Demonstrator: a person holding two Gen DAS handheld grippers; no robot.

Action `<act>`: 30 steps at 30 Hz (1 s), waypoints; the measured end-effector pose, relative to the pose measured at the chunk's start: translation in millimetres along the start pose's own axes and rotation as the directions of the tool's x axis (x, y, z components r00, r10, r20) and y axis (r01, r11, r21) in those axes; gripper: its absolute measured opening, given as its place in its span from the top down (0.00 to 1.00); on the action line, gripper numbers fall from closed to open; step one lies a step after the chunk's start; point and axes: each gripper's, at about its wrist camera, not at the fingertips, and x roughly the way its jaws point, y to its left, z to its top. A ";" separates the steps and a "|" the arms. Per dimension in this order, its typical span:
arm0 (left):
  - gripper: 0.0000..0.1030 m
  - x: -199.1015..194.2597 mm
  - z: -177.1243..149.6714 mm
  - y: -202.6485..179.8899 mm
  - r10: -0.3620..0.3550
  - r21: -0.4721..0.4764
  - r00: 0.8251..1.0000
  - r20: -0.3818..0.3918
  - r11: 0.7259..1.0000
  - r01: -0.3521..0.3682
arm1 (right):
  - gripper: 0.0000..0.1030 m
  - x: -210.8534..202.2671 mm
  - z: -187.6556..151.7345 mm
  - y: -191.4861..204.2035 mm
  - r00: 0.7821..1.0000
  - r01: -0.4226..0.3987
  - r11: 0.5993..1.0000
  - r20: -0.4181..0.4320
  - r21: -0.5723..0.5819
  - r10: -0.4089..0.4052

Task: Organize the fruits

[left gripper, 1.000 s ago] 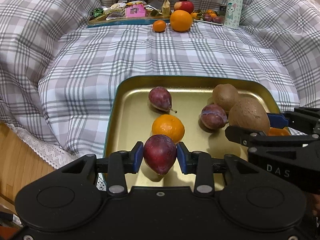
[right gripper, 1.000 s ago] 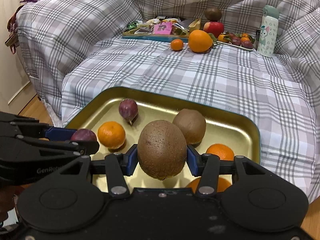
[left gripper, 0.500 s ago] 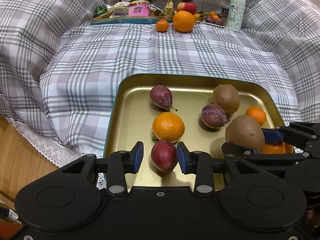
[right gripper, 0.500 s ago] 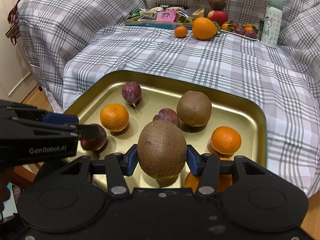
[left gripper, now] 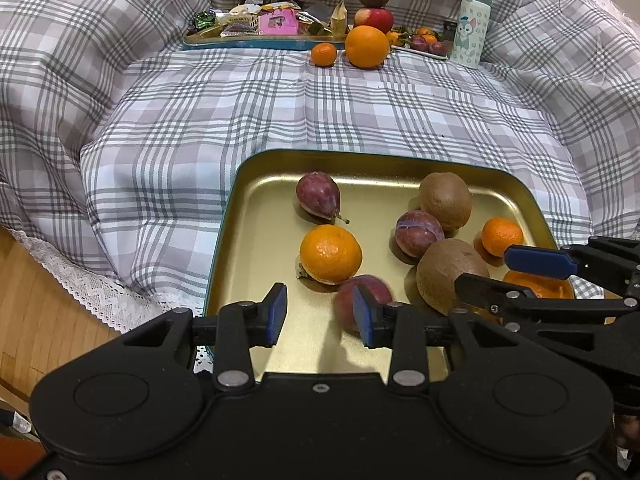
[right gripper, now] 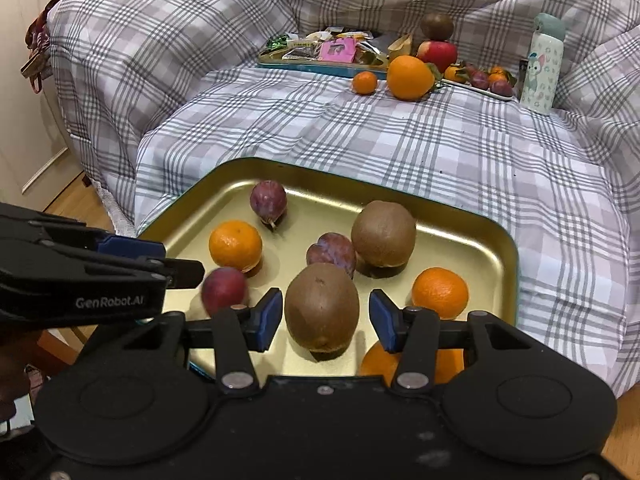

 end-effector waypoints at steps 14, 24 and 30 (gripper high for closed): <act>0.56 -1.4 0.4 -4.3 0.023 0.014 1.000 -0.008 1.000 -0.023 | 0.50 -4.1 -2.6 -11.6 1.000 -0.008 0.995 -0.003 0.095 0.009; 0.56 -1.3 1.2 -3.5 0.066 -0.001 0.997 -0.042 0.998 -0.066 | 0.50 -7.3 -3.9 -13.0 1.000 -0.006 0.992 0.000 0.125 0.006; 0.56 -2.2 1.2 -2.4 0.090 -0.009 0.995 -0.053 0.996 -0.091 | 0.50 -9.8 -3.9 -12.6 1.000 -0.002 0.989 0.002 0.146 0.002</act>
